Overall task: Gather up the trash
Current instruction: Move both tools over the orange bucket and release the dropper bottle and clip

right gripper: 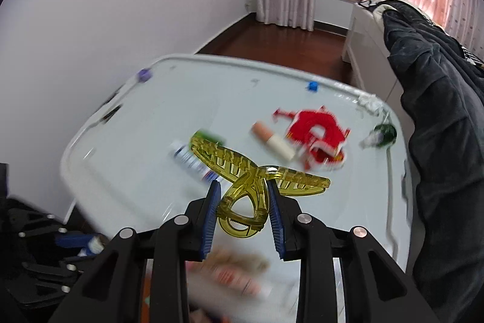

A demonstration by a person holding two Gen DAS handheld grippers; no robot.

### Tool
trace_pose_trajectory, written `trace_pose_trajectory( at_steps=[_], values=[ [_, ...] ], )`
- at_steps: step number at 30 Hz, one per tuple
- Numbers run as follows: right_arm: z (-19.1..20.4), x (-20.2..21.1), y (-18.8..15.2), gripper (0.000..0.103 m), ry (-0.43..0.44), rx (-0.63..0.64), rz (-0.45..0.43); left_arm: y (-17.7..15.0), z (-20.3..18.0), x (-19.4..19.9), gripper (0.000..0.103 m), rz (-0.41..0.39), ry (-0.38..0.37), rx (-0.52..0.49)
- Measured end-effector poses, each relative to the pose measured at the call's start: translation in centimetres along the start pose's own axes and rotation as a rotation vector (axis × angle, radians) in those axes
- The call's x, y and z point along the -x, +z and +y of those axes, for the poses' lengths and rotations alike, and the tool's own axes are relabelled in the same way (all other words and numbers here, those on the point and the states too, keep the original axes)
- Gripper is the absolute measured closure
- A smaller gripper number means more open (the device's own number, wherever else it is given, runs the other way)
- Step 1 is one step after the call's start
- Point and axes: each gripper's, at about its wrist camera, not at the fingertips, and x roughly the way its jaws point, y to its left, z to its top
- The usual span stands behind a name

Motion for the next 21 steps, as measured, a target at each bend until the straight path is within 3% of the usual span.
trace_pose_trajectory(
  at_steps=[4,8,12,14,15,18,21],
  values=[
    [2.7,1.4,-6.2,0.072,0.091,-0.028,0.072,-3.6,-1.9,-1.2,0.080,0.089,-0.046,-0.022],
    [5.1,0.6,-12.8,0.072,0.149,-0.071,0.210,-5.2,-2.7,-1.8,0.080,0.135,-0.058,-0.027],
    [6.9,-1.6,-16.0,0.070,0.145,-0.045,0.333,-5.7,-2.3,-1.8,0.074,0.153,-0.064,0.020],
    [7.2,-2.2,-16.7,0.050,0.138,-0.046,0.368,-5.7,-1.8,-1.5,0.055,0.146,-0.065,0.057],
    [7.0,-2.2,-16.7,0.038,0.131,-0.064,0.367,-5.7,-1.5,-1.2,0.051,0.137,-0.051,0.066],
    [5.8,-1.9,-16.1,0.034,0.120,-0.132,0.343,-5.6,-1.1,-0.5,0.046,0.116,-0.013,0.069],
    [5.1,-1.1,-15.7,0.023,0.110,-0.168,0.300,-5.0,-0.7,0.0,0.044,0.090,0.013,0.060]
  ],
)
